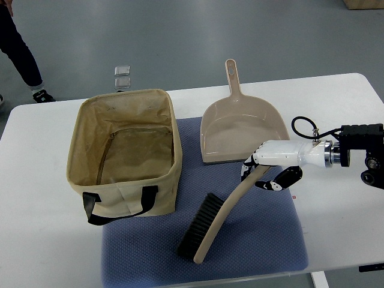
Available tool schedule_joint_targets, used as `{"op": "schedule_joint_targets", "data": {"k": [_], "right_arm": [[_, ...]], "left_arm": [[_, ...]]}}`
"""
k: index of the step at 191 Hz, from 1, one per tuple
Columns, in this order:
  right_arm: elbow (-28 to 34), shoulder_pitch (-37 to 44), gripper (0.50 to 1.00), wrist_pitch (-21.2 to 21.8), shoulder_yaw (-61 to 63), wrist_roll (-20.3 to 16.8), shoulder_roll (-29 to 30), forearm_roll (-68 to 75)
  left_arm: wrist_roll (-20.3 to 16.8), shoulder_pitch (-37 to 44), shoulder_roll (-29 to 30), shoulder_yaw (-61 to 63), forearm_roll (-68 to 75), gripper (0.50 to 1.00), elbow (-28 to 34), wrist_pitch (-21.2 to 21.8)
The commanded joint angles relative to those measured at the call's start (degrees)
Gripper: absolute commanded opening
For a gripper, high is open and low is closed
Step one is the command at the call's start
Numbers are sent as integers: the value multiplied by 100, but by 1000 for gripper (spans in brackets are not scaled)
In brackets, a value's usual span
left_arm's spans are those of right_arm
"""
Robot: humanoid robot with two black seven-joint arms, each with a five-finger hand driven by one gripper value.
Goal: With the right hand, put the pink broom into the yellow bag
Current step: 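Lift the brush with the right hand and swing it toward the bag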
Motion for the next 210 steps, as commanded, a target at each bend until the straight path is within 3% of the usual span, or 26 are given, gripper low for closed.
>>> {"op": "schedule_joint_targets", "data": {"k": [1, 69, 161, 210], "right_arm": [[31, 2, 500, 62, 102, 72, -144, 20], [145, 161, 500, 449, 595, 195, -706, 512], [101, 1250, 500, 985, 639, 195, -1401, 1382], [13, 1971, 500, 1644, 1078, 151, -1717, 1918]], "left_arm": [[0, 0, 0, 0, 0, 1000, 0, 0], [0, 0, 0, 0, 0, 1000, 0, 0], [0, 0, 0, 0, 0, 1000, 0, 0], [0, 0, 0, 0, 0, 1000, 0, 0]]}}
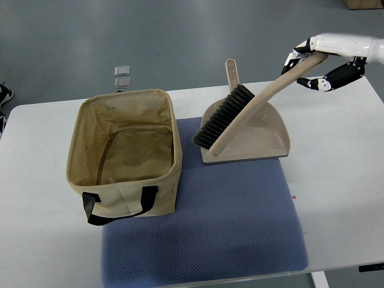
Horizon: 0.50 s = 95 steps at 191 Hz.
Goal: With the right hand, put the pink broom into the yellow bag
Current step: 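Lift the brush with the right hand and swing it toward the bag, then lower the brush head into the beige bag with the right hand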
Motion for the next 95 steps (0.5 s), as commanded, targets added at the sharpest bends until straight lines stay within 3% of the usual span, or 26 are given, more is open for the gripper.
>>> {"op": "schedule_joint_targets", "data": {"k": [1, 42, 68, 95], "right_arm": [[-33, 239, 500, 266, 235, -37, -72, 114], [-104, 608, 500, 389, 332, -125, 218, 114], [-314, 713, 500, 372, 332, -512, 1079, 106], [-798, 731, 500, 354, 323, -547, 1835, 79]], "left_arm": [[0, 0, 0, 0, 0, 1000, 0, 0], [0, 0, 0, 0, 0, 1000, 0, 0], [0, 0, 0, 0, 0, 1000, 0, 0], [0, 0, 0, 0, 0, 1000, 0, 0]]}}
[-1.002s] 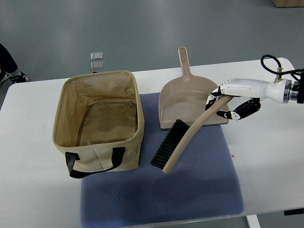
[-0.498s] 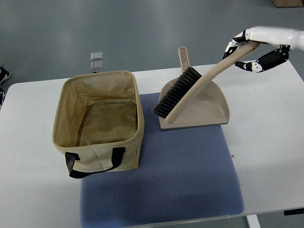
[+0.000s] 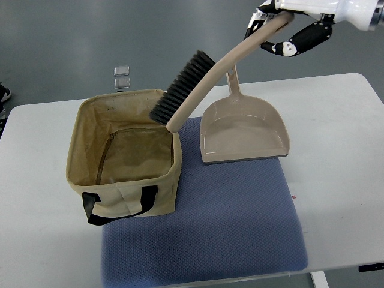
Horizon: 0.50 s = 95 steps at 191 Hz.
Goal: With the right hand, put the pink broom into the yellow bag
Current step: 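Lower the brush head into the beige bag with the right hand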
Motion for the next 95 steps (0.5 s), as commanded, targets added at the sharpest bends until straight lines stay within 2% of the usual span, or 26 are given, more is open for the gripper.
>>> {"op": "schedule_joint_targets", "data": {"k": [1, 28, 46, 95], "right_arm": [[-421, 20, 500, -13, -6, -45, 619, -19], [-1063, -7, 500, -110, -23, -63, 1401, -63], [-1371, -68, 500, -338, -102, -291, 1946, -90], [-1933, -578, 500, -857, -111, -344, 2720, -625]], "left_arm": [[-1, -1, 0, -2, 0, 1000, 0, 0], [-1, -1, 0, -2, 0, 1000, 0, 0], [-1, -1, 0, -2, 0, 1000, 0, 0], [-1, -1, 0, -11, 0, 1000, 0, 0]]}}
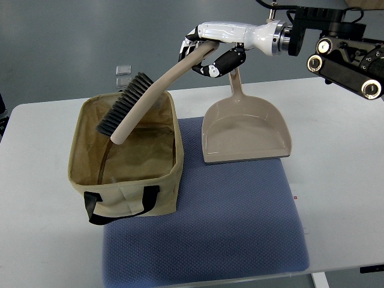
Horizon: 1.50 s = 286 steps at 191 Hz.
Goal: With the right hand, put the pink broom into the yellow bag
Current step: 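Lower the brush head into the beige bag with the right hand, then open the right hand, release the brush, and raise the hand away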
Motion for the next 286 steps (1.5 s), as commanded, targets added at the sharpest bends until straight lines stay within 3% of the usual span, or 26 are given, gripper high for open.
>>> {"op": "schedule_joint_targets", "data": {"k": [1, 28, 52, 58, 71, 78, 109, 157, 182, 215, 286], "right_arm": [[-209, -180, 500, -239, -2, -7, 297, -336], [-297, -417, 500, -494, -2, 2, 551, -775], [-289, -681, 539, -679, -2, 2, 692, -924], [-289, -699, 564, -714, 7, 11, 710, -933], [-289, -734, 682, -837, 7, 11, 701, -933], [-289, -734, 721, -881, 16, 11, 692, -933], [-289, -742, 789, -898, 42, 11, 683, -854], [-262, -751, 815, -916, 165, 64, 631, -801], [-271, -980, 821, -898, 833, 73, 613, -793], [-315, -1788, 827, -846, 2160, 90, 578, -248], [-622, -3432, 860, -1065, 4243, 116, 692, 2538]], "left_arm": [[0, -1, 0, -2, 0, 1000, 0, 0], [0, -1, 0, -2, 0, 1000, 0, 0], [0, 8, 0, -2, 0, 1000, 0, 0], [0, 8, 0, -2, 0, 1000, 0, 0], [0, 8, 0, -2, 0, 1000, 0, 0], [0, 8, 0, -2, 0, 1000, 0, 0], [0, 8, 0, -2, 0, 1000, 0, 0], [0, 8, 0, -2, 0, 1000, 0, 0], [0, 8, 0, -2, 0, 1000, 0, 0], [0, 8, 0, -2, 0, 1000, 0, 0], [0, 8, 0, -2, 0, 1000, 0, 0]]}}
